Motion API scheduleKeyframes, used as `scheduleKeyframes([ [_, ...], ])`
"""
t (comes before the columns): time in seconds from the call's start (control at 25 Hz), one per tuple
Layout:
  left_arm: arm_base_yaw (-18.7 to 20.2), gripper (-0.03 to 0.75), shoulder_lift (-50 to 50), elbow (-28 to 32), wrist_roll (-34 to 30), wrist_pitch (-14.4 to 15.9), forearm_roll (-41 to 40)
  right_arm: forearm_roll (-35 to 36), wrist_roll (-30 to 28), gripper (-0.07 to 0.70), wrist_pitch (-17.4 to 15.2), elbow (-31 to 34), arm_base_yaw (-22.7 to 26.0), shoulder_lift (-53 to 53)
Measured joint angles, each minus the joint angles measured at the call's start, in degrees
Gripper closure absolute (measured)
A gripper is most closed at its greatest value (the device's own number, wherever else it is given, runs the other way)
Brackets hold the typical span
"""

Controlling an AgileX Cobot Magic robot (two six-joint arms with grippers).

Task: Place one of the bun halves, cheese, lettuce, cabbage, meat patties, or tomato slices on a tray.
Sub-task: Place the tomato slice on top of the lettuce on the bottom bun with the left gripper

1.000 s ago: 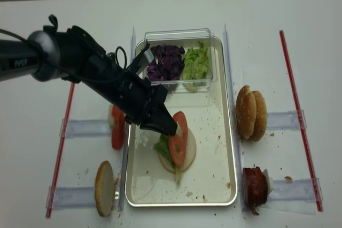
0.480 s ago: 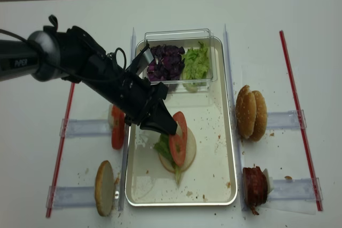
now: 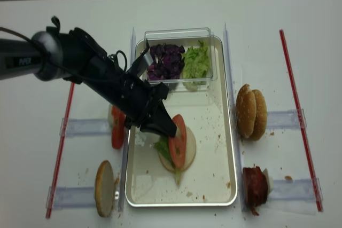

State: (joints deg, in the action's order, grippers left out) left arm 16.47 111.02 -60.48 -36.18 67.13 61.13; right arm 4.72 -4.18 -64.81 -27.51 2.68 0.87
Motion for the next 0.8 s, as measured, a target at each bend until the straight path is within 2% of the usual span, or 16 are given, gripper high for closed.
scheduleKeyframes([
  [0.56,0.0,0.686,0.38,0.0,0.08,-0.14,-0.46,0.0,0.0,0.595,0.0,0.0,0.0,0.0],
  [0.8,0.0,0.648,0.38,0.0,0.08,-0.14,-0.46,0.0,0.0,0.595,0.0,0.0,0.0,0.0],
])
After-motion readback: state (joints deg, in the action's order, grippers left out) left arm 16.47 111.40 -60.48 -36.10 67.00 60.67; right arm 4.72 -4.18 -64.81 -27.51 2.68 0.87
